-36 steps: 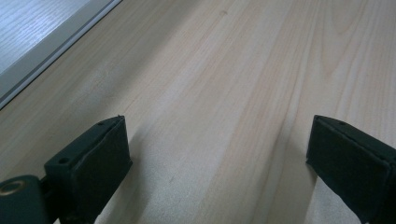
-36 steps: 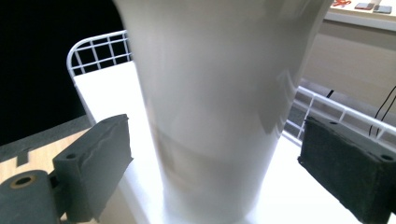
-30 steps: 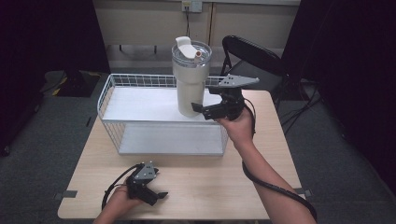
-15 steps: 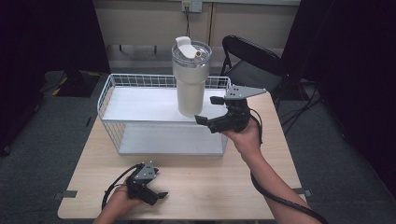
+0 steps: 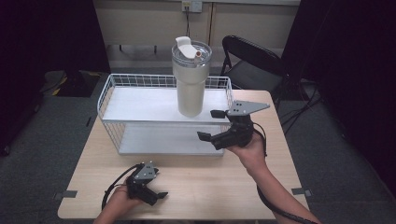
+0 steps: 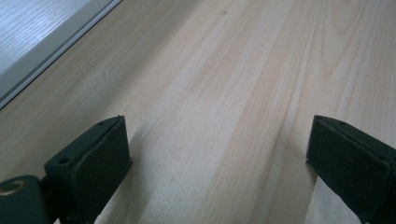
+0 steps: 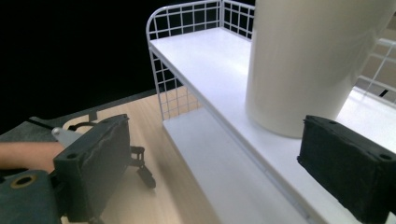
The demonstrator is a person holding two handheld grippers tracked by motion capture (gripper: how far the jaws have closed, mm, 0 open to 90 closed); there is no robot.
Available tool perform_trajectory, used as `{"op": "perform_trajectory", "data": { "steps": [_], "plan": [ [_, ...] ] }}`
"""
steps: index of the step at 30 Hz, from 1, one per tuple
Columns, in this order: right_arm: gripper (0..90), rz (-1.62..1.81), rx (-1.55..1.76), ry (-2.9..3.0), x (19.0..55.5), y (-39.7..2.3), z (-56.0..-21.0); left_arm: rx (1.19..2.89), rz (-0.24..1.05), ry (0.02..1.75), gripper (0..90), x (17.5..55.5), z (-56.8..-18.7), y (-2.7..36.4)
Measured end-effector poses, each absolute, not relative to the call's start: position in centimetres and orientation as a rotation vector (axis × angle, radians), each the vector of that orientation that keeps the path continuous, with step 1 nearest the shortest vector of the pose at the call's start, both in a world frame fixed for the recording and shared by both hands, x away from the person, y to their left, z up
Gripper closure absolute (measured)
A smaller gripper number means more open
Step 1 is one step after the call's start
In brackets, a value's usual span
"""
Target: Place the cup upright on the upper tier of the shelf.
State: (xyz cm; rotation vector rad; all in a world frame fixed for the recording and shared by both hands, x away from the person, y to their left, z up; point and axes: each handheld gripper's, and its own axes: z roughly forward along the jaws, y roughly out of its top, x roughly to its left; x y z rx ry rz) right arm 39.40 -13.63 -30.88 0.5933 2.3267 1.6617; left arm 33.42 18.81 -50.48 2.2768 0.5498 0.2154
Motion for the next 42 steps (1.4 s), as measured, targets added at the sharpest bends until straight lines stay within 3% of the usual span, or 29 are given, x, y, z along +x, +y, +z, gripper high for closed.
{"op": "perform_trajectory", "data": {
  "steps": [42],
  "plan": [
    [8.4,1.582,0.584,2.454,35.7,-18.0,-40.3,2.277,0.214,0.551,5.4,33.4,-50.5,18.8]
  ]
}}
